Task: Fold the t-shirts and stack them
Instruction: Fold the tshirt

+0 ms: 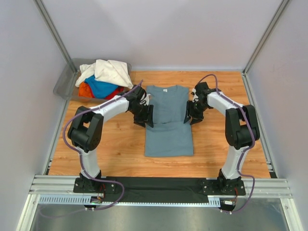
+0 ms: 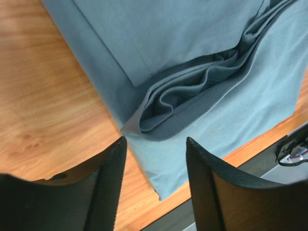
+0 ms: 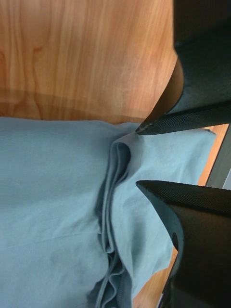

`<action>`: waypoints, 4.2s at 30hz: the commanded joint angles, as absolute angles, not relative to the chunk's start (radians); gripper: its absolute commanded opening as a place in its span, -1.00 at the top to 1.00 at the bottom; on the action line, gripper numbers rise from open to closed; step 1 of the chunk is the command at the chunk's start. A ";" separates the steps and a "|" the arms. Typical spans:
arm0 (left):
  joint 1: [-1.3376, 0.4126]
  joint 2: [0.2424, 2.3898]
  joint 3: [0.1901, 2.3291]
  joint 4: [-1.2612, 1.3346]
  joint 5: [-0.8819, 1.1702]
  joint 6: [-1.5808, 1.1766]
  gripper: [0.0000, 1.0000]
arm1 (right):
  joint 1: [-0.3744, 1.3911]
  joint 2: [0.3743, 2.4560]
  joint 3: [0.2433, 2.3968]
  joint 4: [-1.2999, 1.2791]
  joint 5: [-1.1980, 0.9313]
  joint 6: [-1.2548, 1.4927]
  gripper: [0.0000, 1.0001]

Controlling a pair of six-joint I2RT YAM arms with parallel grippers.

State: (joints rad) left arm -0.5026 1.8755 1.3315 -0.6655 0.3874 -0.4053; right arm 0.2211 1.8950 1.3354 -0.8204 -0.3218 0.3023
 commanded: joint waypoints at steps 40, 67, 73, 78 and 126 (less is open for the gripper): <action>-0.437 1.937 1.442 -0.621 0.452 -0.350 -0.36 | 0.224 1.931 1.460 -0.825 -0.311 0.334 0.99; -0.439 1.873 1.442 -0.664 0.324 -0.390 1.00 | 0.224 1.881 1.428 -0.851 -0.196 0.301 0.99; -0.437 1.945 1.506 -0.684 0.324 -0.377 1.00 | 0.219 1.947 1.451 -0.822 -0.212 0.305 0.99; -0.430 2.029 1.578 -0.727 0.287 -0.364 1.00 | 0.218 2.023 1.500 -0.807 -0.213 0.314 0.99; -0.657 1.201 0.491 -0.140 0.339 -1.109 -0.13 | 0.210 1.247 0.586 -0.635 -0.402 0.647 -0.46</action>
State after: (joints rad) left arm -0.6567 1.2263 0.5751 -0.3038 0.3676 -0.9024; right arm 0.2180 1.2816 0.6613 -0.7311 -0.3256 0.5343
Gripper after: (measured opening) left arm 0.567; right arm 0.748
